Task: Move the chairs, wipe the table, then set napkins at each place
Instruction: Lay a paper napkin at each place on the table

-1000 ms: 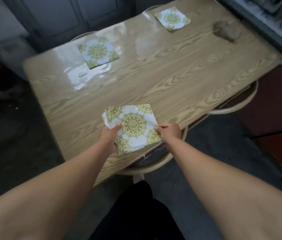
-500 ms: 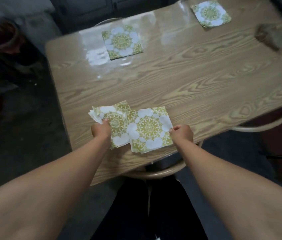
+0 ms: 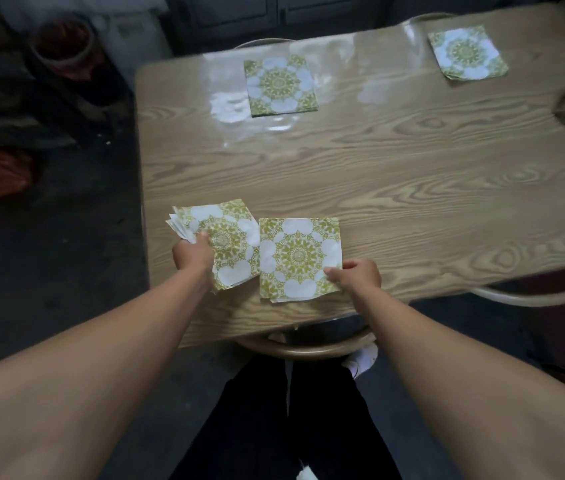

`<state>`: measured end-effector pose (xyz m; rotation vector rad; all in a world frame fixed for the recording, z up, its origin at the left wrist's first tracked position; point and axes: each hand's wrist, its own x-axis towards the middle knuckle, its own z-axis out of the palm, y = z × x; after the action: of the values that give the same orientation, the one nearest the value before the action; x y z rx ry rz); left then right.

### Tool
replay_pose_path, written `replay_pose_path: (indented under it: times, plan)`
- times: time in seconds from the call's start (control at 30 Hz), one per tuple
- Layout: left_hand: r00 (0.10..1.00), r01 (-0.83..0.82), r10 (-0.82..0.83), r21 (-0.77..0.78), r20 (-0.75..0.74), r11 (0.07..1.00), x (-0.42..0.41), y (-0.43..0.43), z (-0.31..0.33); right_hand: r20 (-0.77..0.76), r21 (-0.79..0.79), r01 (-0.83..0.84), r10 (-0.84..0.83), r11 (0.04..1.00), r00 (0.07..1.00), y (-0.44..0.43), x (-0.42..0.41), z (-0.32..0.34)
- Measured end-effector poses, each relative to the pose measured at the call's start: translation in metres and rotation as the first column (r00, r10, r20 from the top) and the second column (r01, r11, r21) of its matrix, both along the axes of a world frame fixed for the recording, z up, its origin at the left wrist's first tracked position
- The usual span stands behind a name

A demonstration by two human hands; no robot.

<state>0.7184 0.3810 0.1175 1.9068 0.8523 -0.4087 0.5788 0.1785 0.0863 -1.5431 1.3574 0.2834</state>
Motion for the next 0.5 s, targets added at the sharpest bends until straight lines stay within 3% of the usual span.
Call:
replay_pose_path:
  times: [0.27,0.5]
  plan:
    - [0.987,-0.104,0.102,0.01,0.122,0.994,-0.004,0.001,0.007,-0.149,-0.13,-0.275,0.256,0.953,0.955,-0.009,-0.002,-0.003]
    - [0.974,-0.154,0.17,-0.114,0.148,0.981,0.006,-0.013,0.015,-0.11,-0.121,-0.307,0.295,0.944,0.949,-0.006,-0.005,-0.004]
